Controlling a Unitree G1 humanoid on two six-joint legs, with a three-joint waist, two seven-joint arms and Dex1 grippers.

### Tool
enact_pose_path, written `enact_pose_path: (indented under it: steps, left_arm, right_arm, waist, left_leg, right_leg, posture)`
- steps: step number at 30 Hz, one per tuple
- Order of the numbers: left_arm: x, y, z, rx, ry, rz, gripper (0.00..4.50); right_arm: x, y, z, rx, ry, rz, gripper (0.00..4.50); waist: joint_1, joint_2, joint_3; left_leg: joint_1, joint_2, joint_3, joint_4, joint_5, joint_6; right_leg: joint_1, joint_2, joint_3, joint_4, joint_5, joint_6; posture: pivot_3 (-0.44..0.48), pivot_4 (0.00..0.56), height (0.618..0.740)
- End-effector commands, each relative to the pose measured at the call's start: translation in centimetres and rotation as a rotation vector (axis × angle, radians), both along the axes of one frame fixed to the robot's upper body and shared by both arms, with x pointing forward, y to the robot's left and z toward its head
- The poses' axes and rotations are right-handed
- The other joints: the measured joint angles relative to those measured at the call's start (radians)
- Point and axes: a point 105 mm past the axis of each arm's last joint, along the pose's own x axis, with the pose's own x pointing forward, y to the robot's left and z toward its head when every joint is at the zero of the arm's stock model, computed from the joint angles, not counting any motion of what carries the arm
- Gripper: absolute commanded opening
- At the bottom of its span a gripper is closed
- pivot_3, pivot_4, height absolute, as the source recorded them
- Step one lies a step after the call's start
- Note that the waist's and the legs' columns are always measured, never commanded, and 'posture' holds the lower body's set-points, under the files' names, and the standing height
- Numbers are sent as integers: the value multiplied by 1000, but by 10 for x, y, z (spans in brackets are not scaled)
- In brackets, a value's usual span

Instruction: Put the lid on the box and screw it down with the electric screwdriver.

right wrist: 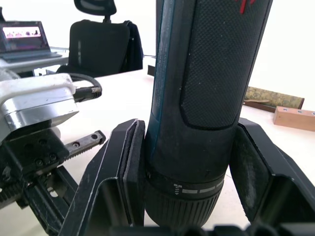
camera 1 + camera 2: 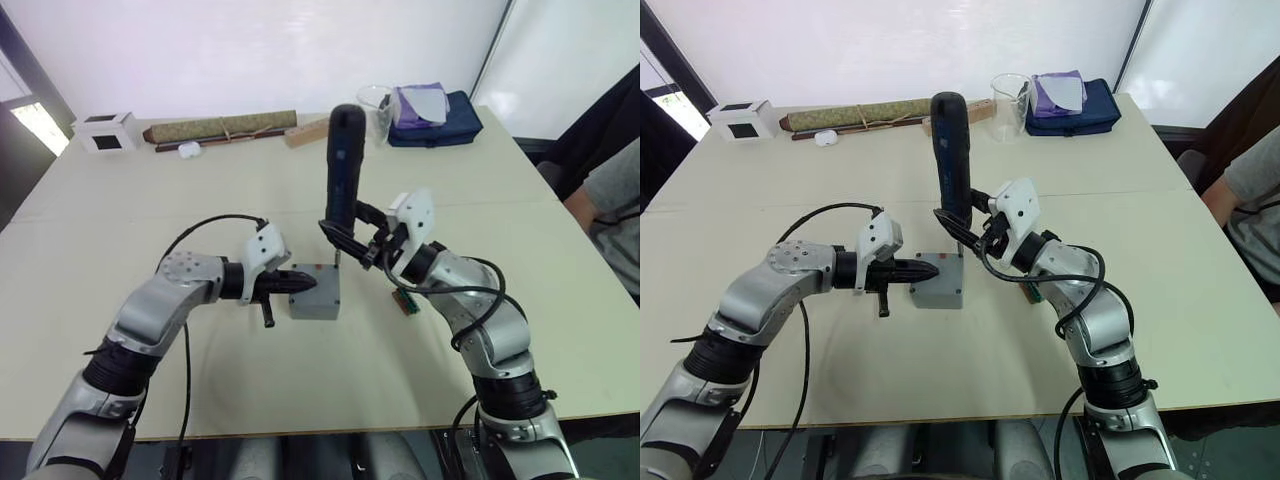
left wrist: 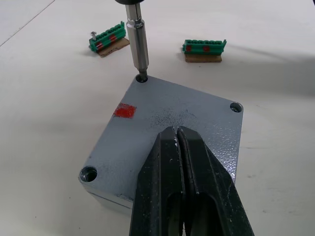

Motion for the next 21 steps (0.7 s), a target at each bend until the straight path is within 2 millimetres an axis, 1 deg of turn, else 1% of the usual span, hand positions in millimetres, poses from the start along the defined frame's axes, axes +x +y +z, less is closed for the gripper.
enact_pose_path:
  steps: [1,3,7,10,12,21]
  left_arm:
    - [-3,1,-11,26,27,-2,0]
    - [-4,2,-15,30,34,2,0]
    - [-4,3,-19,27,43,10,0]
    - [-4,4,-21,25,48,17,0]
    - [-3,4,-21,25,48,19,0]
    - [-3,3,-24,25,55,19,0]
  right_arm:
    - [4,-3,-26,-71,93,-42,2045]
    - [6,-4,-34,-84,121,-65,2045]
    - [8,-1,-42,-86,147,-89,2045]
    - [8,2,-51,-103,165,-106,2045]
    - [8,3,-54,-105,170,-111,2045]
    - [5,6,-61,-110,173,-115,2045]
  waist:
    - [0,-1,-2]
    - [0,-3,-7]
    - [1,-4,-12]
    - [1,-5,-12]
    - [1,-6,-14]
    - [1,-7,-25]
  left_leg:
    - [1,0,0,0,0,0]
    - [2,0,0,0,0,0]
    - [5,0,0,0,0,0]
    - [10,0,0,-1,0,1]
    - [18,0,0,-3,-1,2]
    - [19,0,0,-5,-2,3]
  right_leg:
    - [1,0,0,0,0,0]
    - [2,0,0,0,0,0]
    - [5,0,0,-1,0,0]
    - [11,0,0,-3,-1,0]
    - [19,0,0,-6,-4,-3]
    - [20,0,0,-7,-6,-3]
  posture:
    - [0,150,740]
    - [0,150,740]
    - [0,150,740]
    - [0,150,740]
    - [0,150,740]
    - [0,150,740]
